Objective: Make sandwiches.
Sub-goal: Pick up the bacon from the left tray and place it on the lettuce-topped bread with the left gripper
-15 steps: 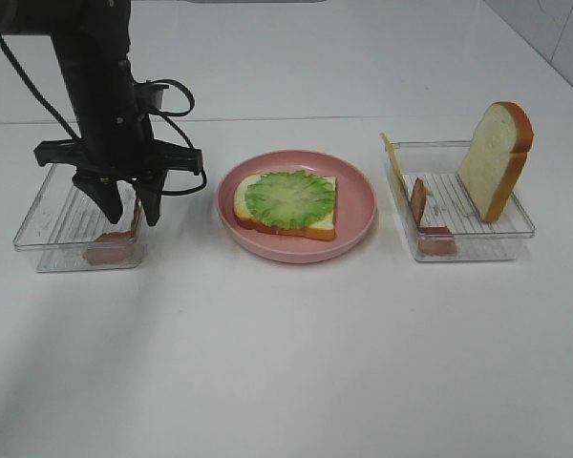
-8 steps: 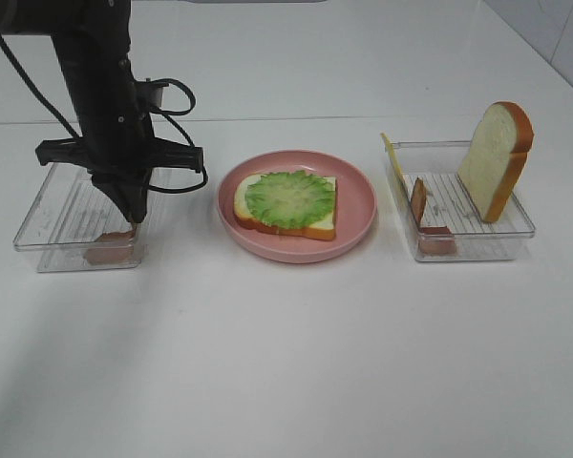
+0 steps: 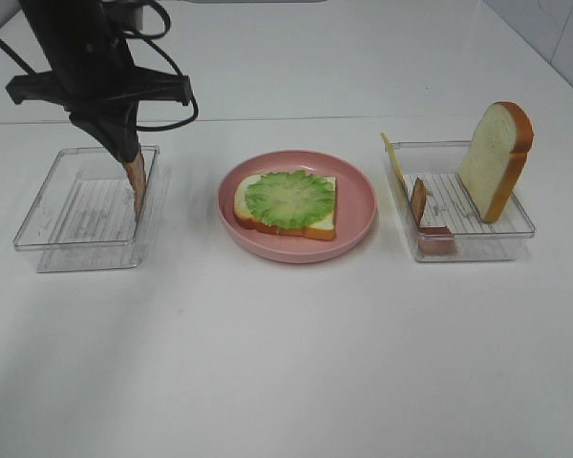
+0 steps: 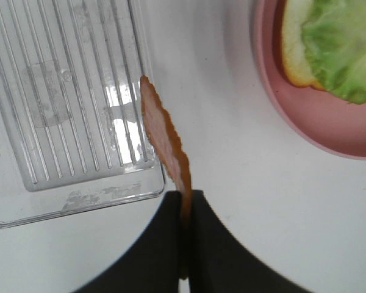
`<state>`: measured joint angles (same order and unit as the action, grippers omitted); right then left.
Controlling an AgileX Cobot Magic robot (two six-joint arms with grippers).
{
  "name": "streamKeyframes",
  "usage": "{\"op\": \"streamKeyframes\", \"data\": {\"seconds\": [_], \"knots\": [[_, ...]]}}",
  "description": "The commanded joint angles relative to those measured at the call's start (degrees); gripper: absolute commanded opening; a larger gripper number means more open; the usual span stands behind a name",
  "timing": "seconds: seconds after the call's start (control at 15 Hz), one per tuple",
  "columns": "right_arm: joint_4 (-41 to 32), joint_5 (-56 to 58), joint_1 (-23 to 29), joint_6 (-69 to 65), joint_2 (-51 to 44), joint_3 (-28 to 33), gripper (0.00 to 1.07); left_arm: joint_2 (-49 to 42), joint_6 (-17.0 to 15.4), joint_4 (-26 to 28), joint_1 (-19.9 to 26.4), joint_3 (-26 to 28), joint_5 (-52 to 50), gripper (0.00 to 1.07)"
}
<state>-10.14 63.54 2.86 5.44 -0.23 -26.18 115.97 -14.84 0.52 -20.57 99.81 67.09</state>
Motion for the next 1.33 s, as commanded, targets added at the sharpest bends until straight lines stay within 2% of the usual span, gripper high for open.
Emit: {"op": "streamKeyframes", "data": {"seconds": [0.07,0.13,0.27,0.33,0.47,0.6,0.73,0.8,1.0,1.13,1.33], "knots": [[-0.2,-0.5,-0.2,0.3,-1.7,0.2,0.85,-4.1,2.6,3.5,-0.2,-0.2,-0.7,0.00],[-0.2,-0.5,-0.2,0.3,-1.7,0.2,0.85,-4.8,4.7,5.6,-0.2,0.7,-0.6,0.00],[-0.2,-0.5,-0.2,0.3,-1.7,0.2,0.85,-3.3,9.7,13.9,-0.2,6.0,-0.6,0.00],[-0.2,-0.5,-0.2,0.3,-1.7,0.2,0.85,-2.9,10.5,15.6,-0.2,6.9,-0.6,0.00],[-0.2,-0.5,-0.2,0.3,-1.7,0.2,0.85,1.8,14.5,26.4,-0.2,13.1,-0.5,0.00],[-0.2,-0.5,-0.2,0.3,-1.7,0.2,0.85,6.4,14.8,31.5,-0.6,17.0,-0.6,0.00],[-0.2,-0.5,-0.2,0.3,-1.7,0.2,0.85,10.3,16.2,33.6,-1.7,20.1,-0.6,0.00],[-0.2,-0.5,-0.2,0.3,-1.7,0.2,0.85,13.9,16.3,34.3,-3.3,23.6,-0.5,0.00],[-0.2,-0.5,-0.2,0.3,-1.7,0.2,0.85,19.8,15.6,35.1,-6.1,29.2,-0.9,0.00],[-0.2,-0.5,-0.2,0.3,-1.7,0.2,0.85,23.0,15.6,37.0,-7.4,31.8,-1.3,0.00],[-0.2,-0.5,-0.2,0.3,-1.7,0.2,0.85,25.9,15.6,39.4,-7.6,32.5,-2.3,0.00]]}}
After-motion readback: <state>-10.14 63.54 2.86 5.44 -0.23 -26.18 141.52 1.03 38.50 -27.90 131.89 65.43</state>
